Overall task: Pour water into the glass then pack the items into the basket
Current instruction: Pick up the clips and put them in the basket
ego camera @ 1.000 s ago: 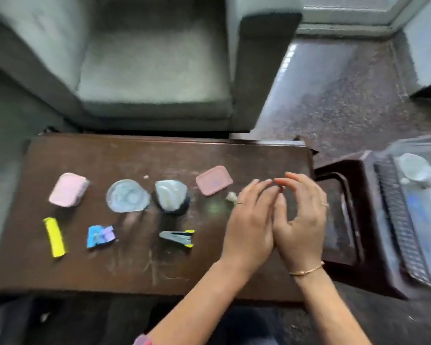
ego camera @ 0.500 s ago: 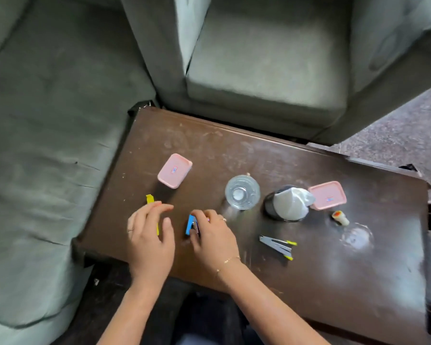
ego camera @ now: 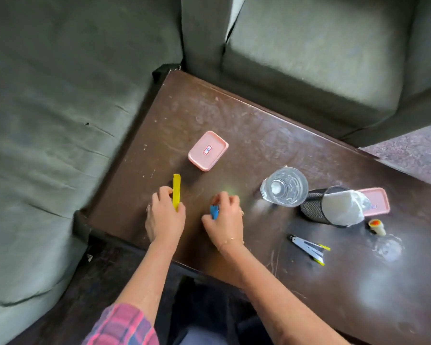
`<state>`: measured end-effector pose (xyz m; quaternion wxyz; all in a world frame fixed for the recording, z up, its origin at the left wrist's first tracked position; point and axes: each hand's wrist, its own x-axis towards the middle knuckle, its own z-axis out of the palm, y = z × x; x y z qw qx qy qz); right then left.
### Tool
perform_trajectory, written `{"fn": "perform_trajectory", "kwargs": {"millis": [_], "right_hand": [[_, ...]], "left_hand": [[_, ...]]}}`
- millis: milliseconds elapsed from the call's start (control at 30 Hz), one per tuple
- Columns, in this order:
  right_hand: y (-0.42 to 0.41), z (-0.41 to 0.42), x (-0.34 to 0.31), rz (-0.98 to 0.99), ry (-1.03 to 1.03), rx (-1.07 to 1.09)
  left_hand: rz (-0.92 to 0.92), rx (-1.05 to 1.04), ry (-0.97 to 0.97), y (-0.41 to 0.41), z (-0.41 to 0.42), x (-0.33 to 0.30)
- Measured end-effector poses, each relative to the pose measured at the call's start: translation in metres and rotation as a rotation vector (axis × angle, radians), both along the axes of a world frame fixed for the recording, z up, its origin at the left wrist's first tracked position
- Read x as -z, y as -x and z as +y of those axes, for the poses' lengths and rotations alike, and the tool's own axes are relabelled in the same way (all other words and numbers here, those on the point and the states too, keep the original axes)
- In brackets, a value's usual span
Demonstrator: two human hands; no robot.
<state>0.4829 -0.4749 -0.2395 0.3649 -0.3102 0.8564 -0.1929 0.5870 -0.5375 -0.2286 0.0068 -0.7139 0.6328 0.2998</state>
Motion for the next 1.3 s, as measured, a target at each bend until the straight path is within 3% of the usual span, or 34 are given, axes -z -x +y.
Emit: {"fn": "perform_trajectory", "kwargs": {"millis": [133, 200, 267, 333, 467, 567, 700, 933, 1100, 1300], "right_hand": [[0.022, -0.031, -0.021, -0.738, 0.138, 0.721], [0.036, -0.047, -0.038, -1.043, 0.112, 0.893], [0.045, -0.06, -0.052, -1.167, 0.146, 0.897], [0.049, -0.074, -0.057, -1.146, 0.148, 0.838], [0.048, -0.102, -0.025, -0.717, 0.095, 0.853], [0.041, -0.108, 0.003, -0.501, -0.025, 0.695], [0.036, -0.099, 0.003, -0.436, -0.023, 0.414], [0.055, -0.018, -0.057, -0.449, 0.018, 0.094], [0.091, 0.031, -0.112, -0.518, 0.203, 0.143], [0.171, 0.072, -0.153, -0.565, 0.456, 0.397]], "left_hand": [[0.125, -0.115, -0.054, -0.006, -0.013, 0.001], [0.226, -0.173, -0.064, -0.007, -0.022, -0.009], [0.308, -0.217, -0.02, -0.004, -0.035, -0.021], [0.346, -0.237, 0.018, 0.005, -0.053, -0.03], [0.361, -0.181, -0.011, 0.038, -0.092, -0.03], [0.334, -0.021, -0.069, 0.057, -0.109, -0.012], [0.19, 0.145, -0.008, 0.05, -0.1, 0.009], [0.339, -0.088, 0.143, 0.034, 0.008, -0.041], [0.418, -0.179, 0.272, 0.07, 0.062, -0.091], [0.686, -0.019, 0.371, 0.154, 0.071, -0.102]]}}
